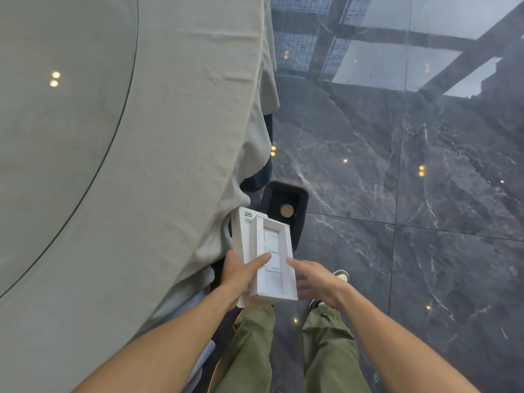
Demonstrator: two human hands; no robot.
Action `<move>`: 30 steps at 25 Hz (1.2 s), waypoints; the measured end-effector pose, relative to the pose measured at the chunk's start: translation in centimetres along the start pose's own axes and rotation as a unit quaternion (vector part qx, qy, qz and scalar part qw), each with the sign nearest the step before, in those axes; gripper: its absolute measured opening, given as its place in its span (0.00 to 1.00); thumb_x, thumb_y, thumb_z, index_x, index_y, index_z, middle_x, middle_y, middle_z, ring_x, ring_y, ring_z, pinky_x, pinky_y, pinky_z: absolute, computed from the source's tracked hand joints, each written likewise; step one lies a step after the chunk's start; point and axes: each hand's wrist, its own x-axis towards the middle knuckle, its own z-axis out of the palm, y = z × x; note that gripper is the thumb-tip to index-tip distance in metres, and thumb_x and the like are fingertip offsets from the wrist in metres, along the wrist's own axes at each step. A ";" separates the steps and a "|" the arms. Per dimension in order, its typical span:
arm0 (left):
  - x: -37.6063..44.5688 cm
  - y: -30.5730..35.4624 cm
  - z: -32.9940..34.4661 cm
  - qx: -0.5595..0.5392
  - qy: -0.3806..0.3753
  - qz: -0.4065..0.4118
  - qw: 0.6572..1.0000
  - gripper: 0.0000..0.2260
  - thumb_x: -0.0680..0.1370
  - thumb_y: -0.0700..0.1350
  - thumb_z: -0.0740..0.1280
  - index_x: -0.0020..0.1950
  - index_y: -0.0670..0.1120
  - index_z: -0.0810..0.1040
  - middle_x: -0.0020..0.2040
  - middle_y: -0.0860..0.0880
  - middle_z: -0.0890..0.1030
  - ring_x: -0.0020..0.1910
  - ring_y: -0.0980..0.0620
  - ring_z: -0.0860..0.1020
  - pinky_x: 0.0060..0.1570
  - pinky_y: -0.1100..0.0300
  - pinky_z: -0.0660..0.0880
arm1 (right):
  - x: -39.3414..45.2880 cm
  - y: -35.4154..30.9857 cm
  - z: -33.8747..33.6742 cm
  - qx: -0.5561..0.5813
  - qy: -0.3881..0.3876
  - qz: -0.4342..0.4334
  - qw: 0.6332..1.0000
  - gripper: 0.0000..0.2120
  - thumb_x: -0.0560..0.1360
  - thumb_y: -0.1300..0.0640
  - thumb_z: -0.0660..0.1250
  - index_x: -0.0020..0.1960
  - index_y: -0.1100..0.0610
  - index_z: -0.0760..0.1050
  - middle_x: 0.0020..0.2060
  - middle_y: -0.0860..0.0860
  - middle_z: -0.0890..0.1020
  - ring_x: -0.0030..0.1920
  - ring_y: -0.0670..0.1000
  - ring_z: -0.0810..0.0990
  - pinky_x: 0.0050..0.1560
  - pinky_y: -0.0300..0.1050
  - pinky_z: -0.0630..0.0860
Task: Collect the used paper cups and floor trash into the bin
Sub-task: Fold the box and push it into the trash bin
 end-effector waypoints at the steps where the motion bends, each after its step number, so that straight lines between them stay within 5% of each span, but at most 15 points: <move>1: 0.2 0.5 0.4 -0.006 -0.002 0.001 1.000 0.29 0.70 0.55 0.81 0.65 0.47 0.74 0.56 0.51 0.84 0.50 0.56 0.82 0.39 0.61 0.76 | 0.0 0.1 0.3 0.009 -0.035 0.000 0.999 0.19 0.78 0.45 0.71 0.64 0.55 0.81 0.57 0.54 0.87 0.56 0.56 0.87 0.51 0.52 0.84; 4: 1.3 1.0 1.3 -0.023 0.009 -0.004 1.000 0.27 0.72 0.60 0.78 0.65 0.48 0.78 0.56 0.51 0.86 0.50 0.54 0.85 0.38 0.61 0.79 | 1.1 0.1 0.6 0.047 0.019 -0.012 0.999 0.15 0.80 0.55 0.68 0.64 0.59 0.80 0.54 0.55 0.88 0.46 0.54 0.87 0.40 0.49 0.83; 8: 2.8 0.7 1.3 -0.001 0.042 -0.041 0.998 0.26 0.77 0.62 0.72 0.64 0.44 0.77 0.57 0.46 0.84 0.50 0.48 0.82 0.35 0.59 0.74 | 3.1 -0.8 -0.2 0.045 0.161 -0.036 0.985 0.17 0.79 0.50 0.69 0.61 0.61 0.79 0.51 0.56 0.86 0.44 0.54 0.85 0.35 0.48 0.81; 12: 3.6 -0.7 0.6 0.014 0.049 -0.075 0.996 0.28 0.79 0.63 0.68 0.65 0.41 0.75 0.57 0.45 0.82 0.53 0.44 0.81 0.38 0.57 0.72 | 4.5 -2.6 -1.1 -0.072 0.267 -0.052 0.960 0.19 0.79 0.46 0.66 0.61 0.60 0.72 0.55 0.56 0.81 0.47 0.55 0.82 0.36 0.51 0.81; 15: 3.7 -1.7 0.4 0.005 0.053 -0.087 0.995 0.24 0.82 0.59 0.66 0.66 0.40 0.72 0.58 0.44 0.81 0.54 0.43 0.80 0.45 0.54 0.74 | 5.1 -3.5 -1.2 -0.162 0.260 -0.051 0.951 0.19 0.79 0.47 0.64 0.63 0.59 0.68 0.56 0.55 0.78 0.49 0.57 0.81 0.38 0.52 0.80; 21: 3.5 -2.3 0.1 0.020 0.045 -0.062 0.997 0.14 0.83 0.53 0.63 0.59 0.42 0.73 0.47 0.50 0.77 0.42 0.53 0.75 0.37 0.57 0.68 | 6.9 -4.7 -0.4 -0.216 0.245 -0.068 0.943 0.17 0.79 0.49 0.64 0.64 0.58 0.70 0.55 0.55 0.80 0.51 0.57 0.81 0.32 0.45 0.74; 27: 3.7 -2.0 0.1 0.009 0.036 -0.049 0.998 0.12 0.83 0.53 0.64 0.52 0.43 0.73 0.46 0.48 0.78 0.41 0.51 0.74 0.38 0.55 0.69 | 7.3 -4.9 -0.3 -0.221 0.244 -0.079 0.941 0.26 0.79 0.45 0.63 0.73 0.58 0.70 0.63 0.54 0.80 0.56 0.54 0.80 0.52 0.50 0.75; 30: 3.6 -1.6 0.5 -0.017 0.031 -0.059 0.998 0.12 0.83 0.53 0.63 0.55 0.44 0.75 0.50 0.48 0.81 0.46 0.48 0.77 0.41 0.55 0.71 | 7.2 -4.0 -0.4 -0.212 0.212 -0.073 0.951 0.22 0.78 0.43 0.65 0.64 0.58 0.76 0.53 0.56 0.84 0.48 0.53 0.83 0.54 0.57 0.84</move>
